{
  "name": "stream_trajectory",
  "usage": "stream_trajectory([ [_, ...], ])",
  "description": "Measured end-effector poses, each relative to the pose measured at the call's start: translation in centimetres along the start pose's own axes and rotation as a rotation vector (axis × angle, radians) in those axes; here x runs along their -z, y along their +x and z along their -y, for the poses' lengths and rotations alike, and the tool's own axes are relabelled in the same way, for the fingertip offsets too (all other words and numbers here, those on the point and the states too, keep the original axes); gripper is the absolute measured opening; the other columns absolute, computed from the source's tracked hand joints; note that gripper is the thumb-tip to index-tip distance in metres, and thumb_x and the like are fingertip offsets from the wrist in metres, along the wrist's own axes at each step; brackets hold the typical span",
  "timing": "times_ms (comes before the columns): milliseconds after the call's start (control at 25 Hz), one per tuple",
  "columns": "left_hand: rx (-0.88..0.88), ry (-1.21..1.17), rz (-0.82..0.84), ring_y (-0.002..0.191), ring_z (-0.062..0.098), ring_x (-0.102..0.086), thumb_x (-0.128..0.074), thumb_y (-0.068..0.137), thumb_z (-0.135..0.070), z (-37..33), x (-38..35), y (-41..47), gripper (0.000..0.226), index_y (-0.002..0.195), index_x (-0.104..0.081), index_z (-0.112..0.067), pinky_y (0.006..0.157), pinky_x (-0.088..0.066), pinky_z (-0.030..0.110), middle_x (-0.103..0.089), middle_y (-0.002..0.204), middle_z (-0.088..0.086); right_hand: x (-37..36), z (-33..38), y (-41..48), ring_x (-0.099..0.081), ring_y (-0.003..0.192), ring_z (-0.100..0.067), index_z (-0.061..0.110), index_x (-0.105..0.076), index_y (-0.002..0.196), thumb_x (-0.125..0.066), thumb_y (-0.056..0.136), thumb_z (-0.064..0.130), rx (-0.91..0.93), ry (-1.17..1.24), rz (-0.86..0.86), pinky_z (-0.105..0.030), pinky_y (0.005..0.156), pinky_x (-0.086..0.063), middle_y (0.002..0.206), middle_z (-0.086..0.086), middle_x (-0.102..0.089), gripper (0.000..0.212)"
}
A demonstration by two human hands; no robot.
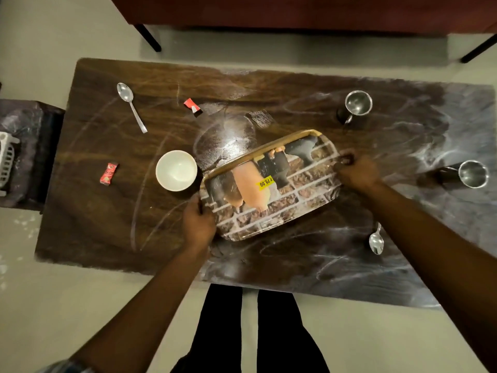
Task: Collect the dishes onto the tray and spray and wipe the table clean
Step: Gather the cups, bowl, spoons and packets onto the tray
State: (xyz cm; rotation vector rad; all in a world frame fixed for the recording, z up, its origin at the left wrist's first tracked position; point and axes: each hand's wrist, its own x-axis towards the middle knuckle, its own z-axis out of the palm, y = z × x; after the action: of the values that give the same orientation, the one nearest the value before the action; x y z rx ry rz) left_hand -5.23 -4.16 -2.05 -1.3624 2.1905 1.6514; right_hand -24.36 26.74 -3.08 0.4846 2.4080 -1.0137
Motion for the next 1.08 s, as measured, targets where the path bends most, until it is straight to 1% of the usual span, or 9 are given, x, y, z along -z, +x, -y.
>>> stream_trajectory([
  [120, -0.158, 0.237, 0.111, 0.111, 0.021, -0.069, -0.053, 0.101, -0.004, -2.5, -0.3, 2.1, 0.039, 0.135, -0.069, -0.016, 0.094, -0.053, 0.032, -0.076, 0.122, 0.002, 1.2, -4.2, -4.4, -0.073, 0.095, -0.029, 0.013, -0.068, 0.112, -0.072, 0.092, 0.01, -0.108, 0.14, -0.123, -0.038, 0.082, -0.062, 0.101, -0.007, -0.075, 0.021],
  [200, -0.215, 0.323, 0.178, 0.115, 0.023, -0.07, -0.053, 0.097, -0.007, -3.5, -0.8, 3.2, 0.043, 0.136, -0.068, -0.018, 0.102, -0.055, 0.037, -0.077, 0.125, 0.006, 0.6, -7.1, -6.9, -0.075, 0.094, -0.03, 0.01, -0.069, 0.117, -0.074, 0.09, 0.009, -0.2, 0.244, -0.172, -0.048, 0.086, -0.064, 0.101, -0.008, -0.077, 0.028],
  [320, -0.241, 0.411, 0.238, 0.115, 0.026, -0.07, -0.052, 0.094, -0.014, -3.4, -1.0, 3.9, 0.043, 0.134, -0.068, -0.013, 0.1, -0.053, 0.036, -0.077, 0.125, 0.011, -1.4, -10.3, -10.2, -0.076, 0.093, -0.03, 0.012, -0.068, 0.118, -0.077, 0.088, 0.012, -0.26, 0.32, -0.162, -0.056, 0.088, -0.063, 0.101, -0.008, -0.077, 0.031],
  [480, -0.238, 0.466, 0.273, 0.111, 0.018, -0.067, -0.056, 0.102, -0.007, -2.4, -0.7, 3.8, 0.037, 0.136, -0.067, -0.011, 0.091, -0.046, 0.026, -0.075, 0.123, 0.004, -4.0, -12.6, -10.9, -0.074, 0.096, -0.033, 0.011, -0.066, 0.118, -0.076, 0.089, 0.012, -0.277, 0.305, -0.21, -0.058, 0.09, -0.061, 0.101, -0.012, -0.076, 0.031],
  [600, -0.288, 0.478, 0.252, 0.104, 0.015, -0.064, -0.055, 0.1, -0.001, -1.6, -0.6, 3.5, 0.035, 0.132, -0.067, -0.009, 0.088, -0.049, 0.027, -0.075, 0.118, 0.006, -4.7, -13.0, -10.5, -0.074, 0.1, -0.033, 0.012, -0.063, 0.122, -0.072, 0.093, 0.011, -0.272, 0.319, -0.199, -0.06, 0.093, -0.06, 0.104, -0.01, -0.076, 0.03],
  [760, -0.295, 0.468, 0.223, 0.098, 0.015, -0.062, -0.054, 0.099, 0.003, -1.2, -0.8, 3.3, 0.032, 0.127, -0.068, -0.006, 0.069, -0.043, 0.006, -0.069, 0.109, 0.001, -4.9, -13.4, -10.4, -0.075, 0.1, -0.031, 0.012, -0.061, 0.126, -0.07, 0.097, 0.012, -0.253, 0.364, -0.196, -0.061, 0.09, -0.061, 0.107, -0.01, -0.075, 0.031],
  [960, -0.326, 0.651, 0.011, 0.103, 0.033, -0.065, -0.066, 0.091, -0.012, 0.0, -0.7, 3.7, 0.036, 0.126, -0.068, -0.02, 0.083, -0.057, 0.044, -0.064, 0.117, 0.01, -3.8, -11.7, -11.6, -0.076, 0.094, -0.026, 0.012, -0.065, 0.122, -0.069, 0.098, 0.015, -0.208, 0.281, -0.176, -0.049, 0.081, -0.064, 0.102, -0.006, -0.077, 0.025],
  [1040, -0.39, 0.618, -0.055, 0.111, 0.035, -0.063, -0.071, 0.083, -0.008, -1.3, -2.2, 2.8, 0.043, 0.124, -0.069, -0.02, 0.091, -0.058, 0.047, -0.062, 0.121, 0.009, -2.1, -10.8, -11.6, -0.075, 0.089, -0.018, 0.017, -0.07, 0.114, -0.068, 0.099, 0.025, -0.121, 0.078, -0.177, -0.035, 0.073, -0.061, 0.101, 0.0, -0.078, 0.018],
  [1080, -0.436, 0.567, -0.051, 0.112, 0.032, -0.062, -0.071, 0.081, -0.005, -2.4, -3.5, 2.5, 0.044, 0.123, -0.07, -0.019, 0.095, -0.055, 0.04, -0.062, 0.121, 0.009, -1.1, -10.0, -11.4, -0.073, 0.087, -0.015, 0.019, -0.072, 0.111, -0.067, 0.099, 0.03, -0.054, -0.032, -0.207, -0.03, 0.072, -0.058, 0.1, 0.003, -0.077, 0.017],
])
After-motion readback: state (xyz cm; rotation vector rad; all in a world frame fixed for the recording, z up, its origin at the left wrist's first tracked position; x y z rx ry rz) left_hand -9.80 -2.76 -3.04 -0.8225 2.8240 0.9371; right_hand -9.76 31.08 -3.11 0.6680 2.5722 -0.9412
